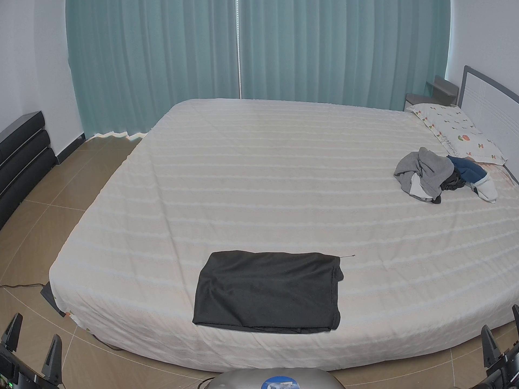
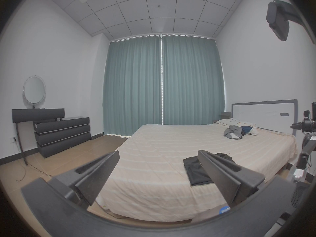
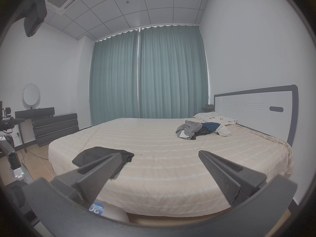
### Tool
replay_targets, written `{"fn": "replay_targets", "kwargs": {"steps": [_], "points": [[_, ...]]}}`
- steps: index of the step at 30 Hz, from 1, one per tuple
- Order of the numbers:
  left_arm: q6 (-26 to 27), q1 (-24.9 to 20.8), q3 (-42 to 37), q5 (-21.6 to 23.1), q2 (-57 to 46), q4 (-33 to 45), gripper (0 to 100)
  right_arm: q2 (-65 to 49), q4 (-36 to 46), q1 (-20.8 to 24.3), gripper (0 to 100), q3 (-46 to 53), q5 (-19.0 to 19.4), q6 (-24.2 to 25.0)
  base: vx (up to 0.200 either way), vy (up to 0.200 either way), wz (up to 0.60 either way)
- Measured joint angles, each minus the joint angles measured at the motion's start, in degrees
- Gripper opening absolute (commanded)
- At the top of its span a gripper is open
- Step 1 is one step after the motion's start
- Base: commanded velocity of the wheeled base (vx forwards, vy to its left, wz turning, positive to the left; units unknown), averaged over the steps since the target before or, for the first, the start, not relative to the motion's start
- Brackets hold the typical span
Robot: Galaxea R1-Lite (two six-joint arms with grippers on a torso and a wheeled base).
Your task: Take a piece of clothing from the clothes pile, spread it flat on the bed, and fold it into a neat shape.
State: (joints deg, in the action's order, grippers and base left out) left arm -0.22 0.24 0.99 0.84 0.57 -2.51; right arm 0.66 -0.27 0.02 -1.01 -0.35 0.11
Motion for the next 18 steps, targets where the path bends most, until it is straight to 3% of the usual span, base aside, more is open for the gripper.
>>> {"fn": "replay_targets", "kwargs": {"steps": [18], "points": [[-0.38,0.00,0.00,-0.55,0.09,2.62,100,0.07,0.00,0.13,100,0.00,0.35,-0.22,0.000,0.000,0.00]]}}
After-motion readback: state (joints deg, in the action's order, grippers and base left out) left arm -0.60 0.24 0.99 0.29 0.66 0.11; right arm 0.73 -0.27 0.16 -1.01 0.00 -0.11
